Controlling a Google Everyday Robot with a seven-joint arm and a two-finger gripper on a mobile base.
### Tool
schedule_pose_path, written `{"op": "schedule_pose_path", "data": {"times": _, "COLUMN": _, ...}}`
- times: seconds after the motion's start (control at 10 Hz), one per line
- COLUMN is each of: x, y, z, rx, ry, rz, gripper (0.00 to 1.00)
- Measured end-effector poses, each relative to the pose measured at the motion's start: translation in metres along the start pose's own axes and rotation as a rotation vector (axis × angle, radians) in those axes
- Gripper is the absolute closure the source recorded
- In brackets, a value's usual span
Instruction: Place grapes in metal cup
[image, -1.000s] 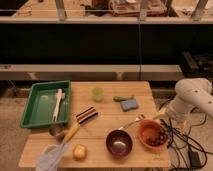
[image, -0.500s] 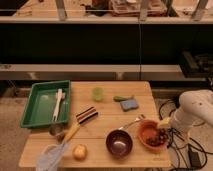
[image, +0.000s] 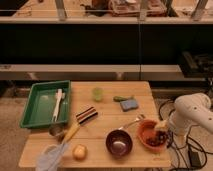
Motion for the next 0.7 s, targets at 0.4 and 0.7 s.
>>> {"op": "schedule_pose_path", "data": {"times": 0.4, "x": 0.001, "y": -0.001, "z": 0.015, "rx": -0.011, "ry": -0.001, "rz": 0.013, "gripper": 0.42}}
{"op": "schedule_pose_path", "data": {"times": 0.7, "x": 0.000, "y": -0.009, "z": 0.004, "rx": -0.053, "ry": 0.048, "rz": -0.020, "gripper": 0.74}}
